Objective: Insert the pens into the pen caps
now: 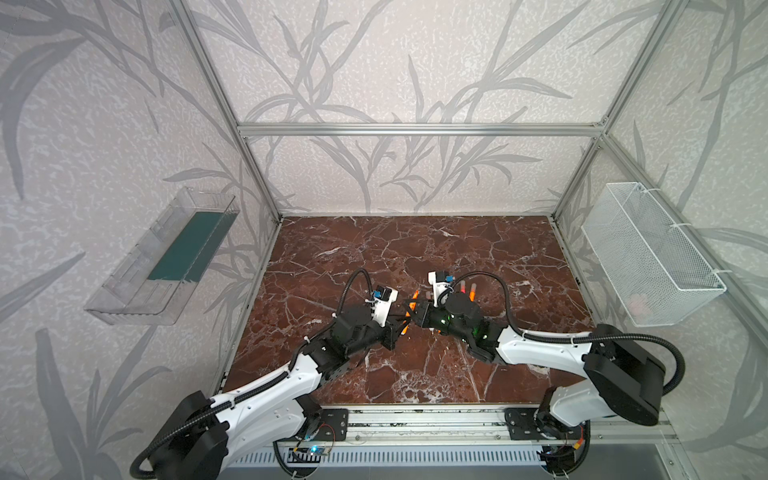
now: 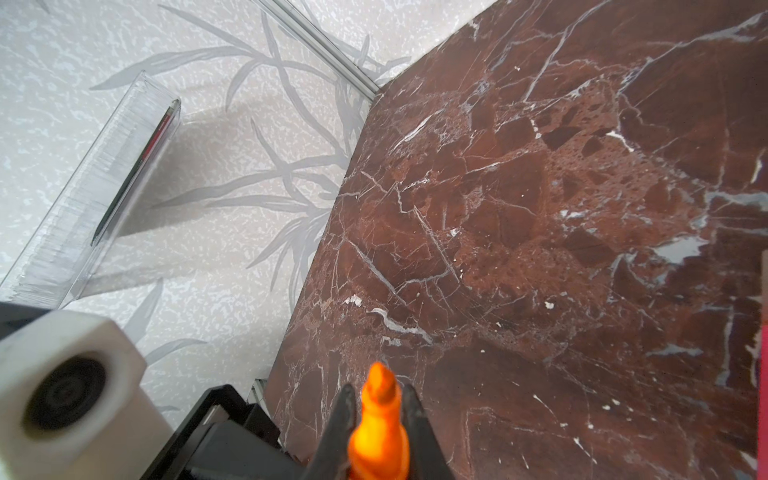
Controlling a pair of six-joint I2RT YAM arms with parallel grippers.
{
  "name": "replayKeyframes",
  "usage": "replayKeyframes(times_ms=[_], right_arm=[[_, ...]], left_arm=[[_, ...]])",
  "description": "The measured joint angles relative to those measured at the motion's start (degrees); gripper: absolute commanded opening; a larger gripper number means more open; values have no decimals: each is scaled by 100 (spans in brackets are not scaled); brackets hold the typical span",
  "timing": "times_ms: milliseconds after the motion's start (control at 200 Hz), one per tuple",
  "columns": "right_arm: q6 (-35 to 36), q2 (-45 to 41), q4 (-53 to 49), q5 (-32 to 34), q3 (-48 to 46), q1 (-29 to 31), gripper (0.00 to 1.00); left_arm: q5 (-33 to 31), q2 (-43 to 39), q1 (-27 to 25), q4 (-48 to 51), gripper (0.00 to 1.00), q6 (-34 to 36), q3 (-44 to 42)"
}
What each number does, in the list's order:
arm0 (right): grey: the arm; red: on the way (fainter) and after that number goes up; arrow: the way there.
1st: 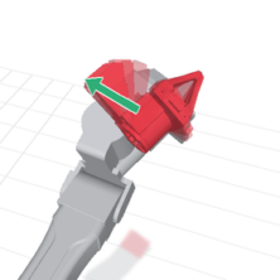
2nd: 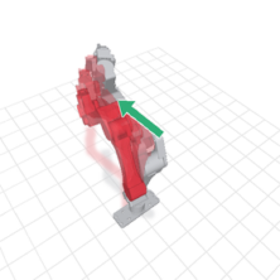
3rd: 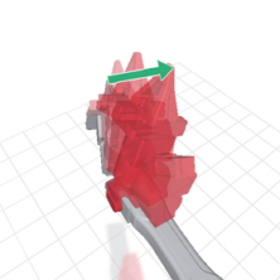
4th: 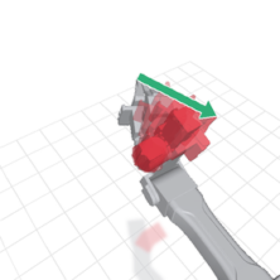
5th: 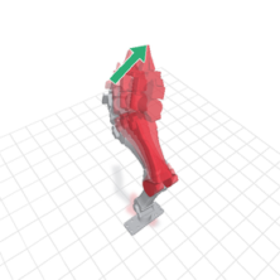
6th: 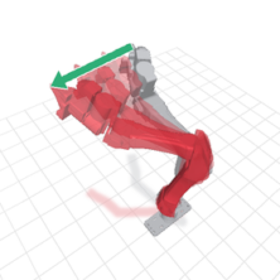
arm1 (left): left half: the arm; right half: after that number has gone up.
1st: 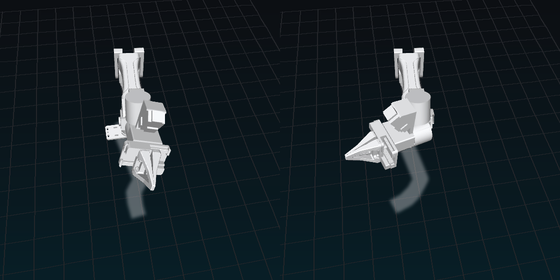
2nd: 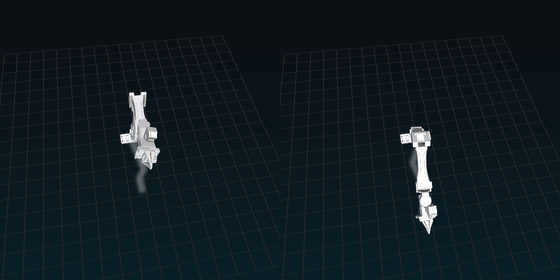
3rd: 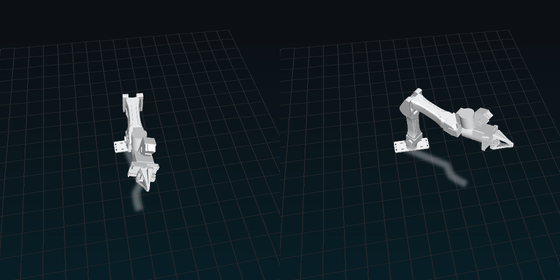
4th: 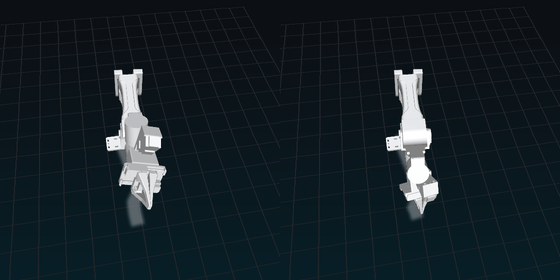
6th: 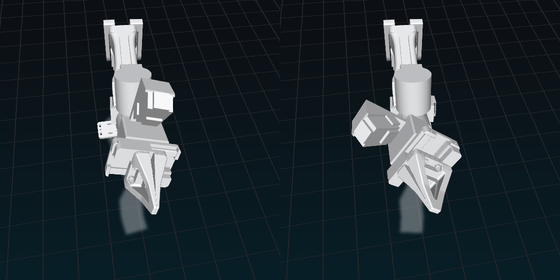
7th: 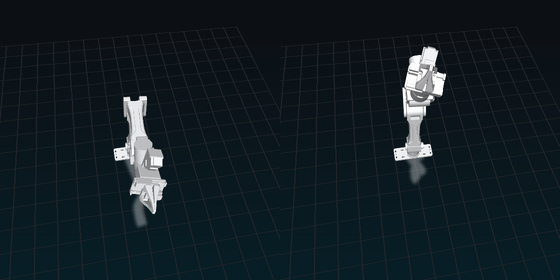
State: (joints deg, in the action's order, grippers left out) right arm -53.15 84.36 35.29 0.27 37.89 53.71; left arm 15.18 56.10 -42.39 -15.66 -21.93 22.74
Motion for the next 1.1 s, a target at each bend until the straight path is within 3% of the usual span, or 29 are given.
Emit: replayKeyframes(times_ms=[335, 600, 1100], right_arm=[[0, 116, -640, 474, 431, 326, 0], [-66, 361, -1123, 793, 730, 411, 0], [-197, 376, -1506, 1403, 826, 597, 0]], left_arm=[[-428, 415, -151, -66, 29, 236, 17], [-938, 704, -365, -68, 29, 398, 68], [-1266, 660, -551, -68, 17, 538, 68]])
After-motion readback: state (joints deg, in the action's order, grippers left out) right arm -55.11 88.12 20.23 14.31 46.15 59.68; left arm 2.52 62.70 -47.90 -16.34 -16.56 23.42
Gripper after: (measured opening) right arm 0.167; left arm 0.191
